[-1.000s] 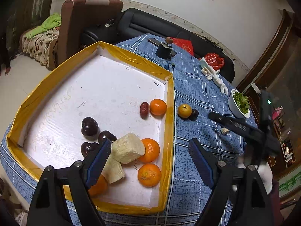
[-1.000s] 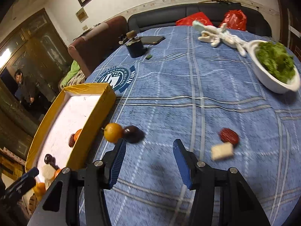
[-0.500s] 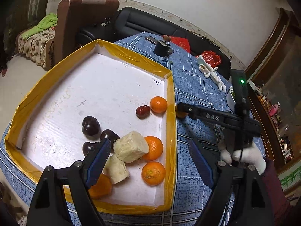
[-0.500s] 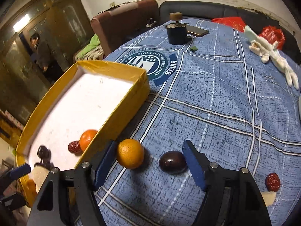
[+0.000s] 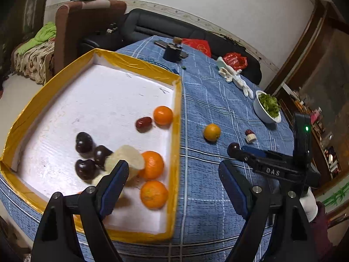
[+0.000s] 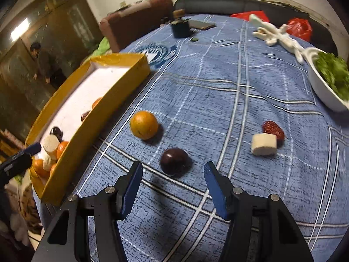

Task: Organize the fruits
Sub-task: 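Grasp a dark plum with the right tool while the left tool grasps an orange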

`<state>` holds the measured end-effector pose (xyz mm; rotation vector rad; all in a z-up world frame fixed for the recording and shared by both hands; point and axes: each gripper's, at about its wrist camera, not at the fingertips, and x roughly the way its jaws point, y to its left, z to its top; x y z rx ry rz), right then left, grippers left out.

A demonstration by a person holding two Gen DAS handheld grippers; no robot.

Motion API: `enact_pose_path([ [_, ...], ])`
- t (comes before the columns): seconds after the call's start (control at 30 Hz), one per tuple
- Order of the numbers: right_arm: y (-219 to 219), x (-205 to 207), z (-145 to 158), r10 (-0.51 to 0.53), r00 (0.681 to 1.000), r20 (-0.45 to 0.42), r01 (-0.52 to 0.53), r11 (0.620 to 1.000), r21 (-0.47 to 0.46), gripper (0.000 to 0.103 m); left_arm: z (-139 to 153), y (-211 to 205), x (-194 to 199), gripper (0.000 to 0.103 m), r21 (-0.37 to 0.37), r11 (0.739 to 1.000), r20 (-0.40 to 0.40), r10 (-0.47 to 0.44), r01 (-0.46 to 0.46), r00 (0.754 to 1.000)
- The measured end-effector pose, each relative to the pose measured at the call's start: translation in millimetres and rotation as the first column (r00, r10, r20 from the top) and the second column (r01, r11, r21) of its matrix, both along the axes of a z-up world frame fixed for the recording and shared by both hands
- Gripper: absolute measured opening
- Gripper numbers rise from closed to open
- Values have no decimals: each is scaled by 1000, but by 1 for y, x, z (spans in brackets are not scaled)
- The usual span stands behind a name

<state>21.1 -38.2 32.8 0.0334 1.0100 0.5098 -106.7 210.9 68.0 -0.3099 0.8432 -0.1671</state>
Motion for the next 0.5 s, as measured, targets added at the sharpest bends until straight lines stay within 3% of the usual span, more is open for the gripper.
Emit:
enact_pose_path([
  [0.13, 8, 2, 0, -7, 999, 49, 8, 1000, -12, 64, 7, -18, 1, 84, 46, 999, 11, -27, 26, 1000],
  [0.27, 14, 3, -8, -25, 996, 84, 31, 997, -72, 33, 11, -37, 8, 84, 95, 994, 20, -56, 54, 998],
  [0.3, 11, 2, -9, -28, 996, 87, 34, 996, -78, 30, 11, -43, 12, 84, 106, 993, 21, -63, 61, 998],
  [0.5, -11, -1, -9, -68, 997, 47, 69, 997, -23, 30, 4, -82, 56, 84, 157, 982, 15, -106, 102, 994],
])
